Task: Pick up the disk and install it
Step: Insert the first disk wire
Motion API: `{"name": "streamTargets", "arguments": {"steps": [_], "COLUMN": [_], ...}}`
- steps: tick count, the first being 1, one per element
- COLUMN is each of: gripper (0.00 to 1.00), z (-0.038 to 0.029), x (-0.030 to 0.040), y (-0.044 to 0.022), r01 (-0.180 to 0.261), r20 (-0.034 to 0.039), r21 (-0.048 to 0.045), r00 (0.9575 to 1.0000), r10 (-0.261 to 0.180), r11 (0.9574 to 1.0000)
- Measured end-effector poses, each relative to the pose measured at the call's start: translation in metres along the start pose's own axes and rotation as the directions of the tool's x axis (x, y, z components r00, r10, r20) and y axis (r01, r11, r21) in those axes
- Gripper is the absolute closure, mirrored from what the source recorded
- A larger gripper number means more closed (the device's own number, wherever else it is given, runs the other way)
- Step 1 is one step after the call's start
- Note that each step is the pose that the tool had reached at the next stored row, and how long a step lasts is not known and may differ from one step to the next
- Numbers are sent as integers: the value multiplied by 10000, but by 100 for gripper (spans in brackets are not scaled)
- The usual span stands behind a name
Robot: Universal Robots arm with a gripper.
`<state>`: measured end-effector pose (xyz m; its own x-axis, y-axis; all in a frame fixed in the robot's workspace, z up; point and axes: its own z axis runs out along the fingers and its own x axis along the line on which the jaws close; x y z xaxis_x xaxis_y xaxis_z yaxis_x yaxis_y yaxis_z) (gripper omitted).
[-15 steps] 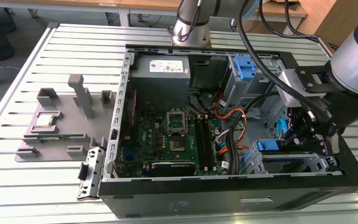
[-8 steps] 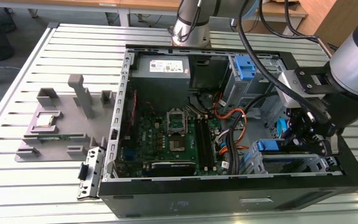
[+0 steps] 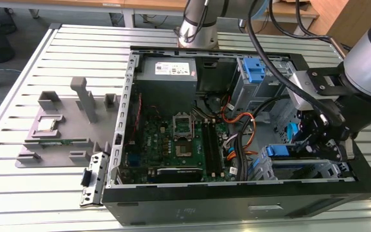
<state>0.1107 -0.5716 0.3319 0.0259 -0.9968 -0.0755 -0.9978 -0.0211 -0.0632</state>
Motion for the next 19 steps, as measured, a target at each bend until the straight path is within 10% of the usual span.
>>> {"name": "streamTargets", "arguments": {"steps": [8, 14, 16, 19], "gripper": [70, 70, 70, 70], "z": [-235, -241, -241, -234], "x": [-17, -18, -18, -17], "y": [-20, -21, -25, -33], "r01": [0, 0, -11, -57], "r20": [-2, 1, 3, 13], "r21": [0, 0, -190, -742], "r00": [10000, 10000, 10000, 10000], "r10": [0, 0, 11, 58], "r11": [10000, 10000, 9998, 9972]}}
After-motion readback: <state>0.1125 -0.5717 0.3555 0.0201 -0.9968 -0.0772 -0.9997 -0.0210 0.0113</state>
